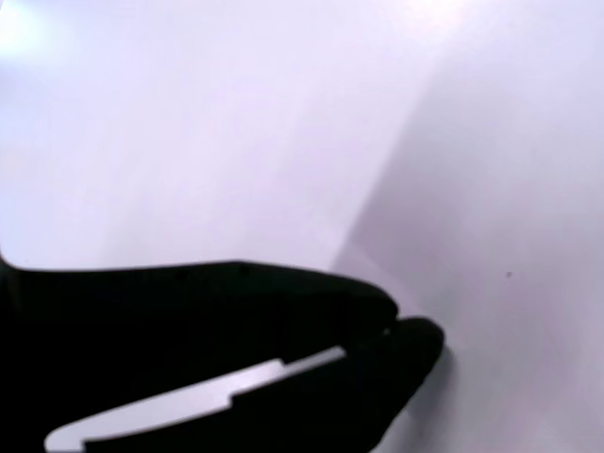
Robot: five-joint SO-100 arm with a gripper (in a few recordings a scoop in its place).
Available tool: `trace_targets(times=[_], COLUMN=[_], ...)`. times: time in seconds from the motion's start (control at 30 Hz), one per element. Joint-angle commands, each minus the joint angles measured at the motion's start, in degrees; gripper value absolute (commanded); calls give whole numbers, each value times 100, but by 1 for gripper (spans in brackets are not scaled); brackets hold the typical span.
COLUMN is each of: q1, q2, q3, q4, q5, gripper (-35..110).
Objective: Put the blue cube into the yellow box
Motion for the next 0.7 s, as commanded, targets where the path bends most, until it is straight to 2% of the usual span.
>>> trace_targets(times=[0.0, 0.17, 0.4, 0.67], q1=[-123, -123, -202, -378], q2=[158, 158, 158, -1714], q3=[158, 158, 149, -1670], q4=[62, 62, 53, -1230], q5=[-26, -26, -62, 721], gripper=[5, 0, 1, 15])
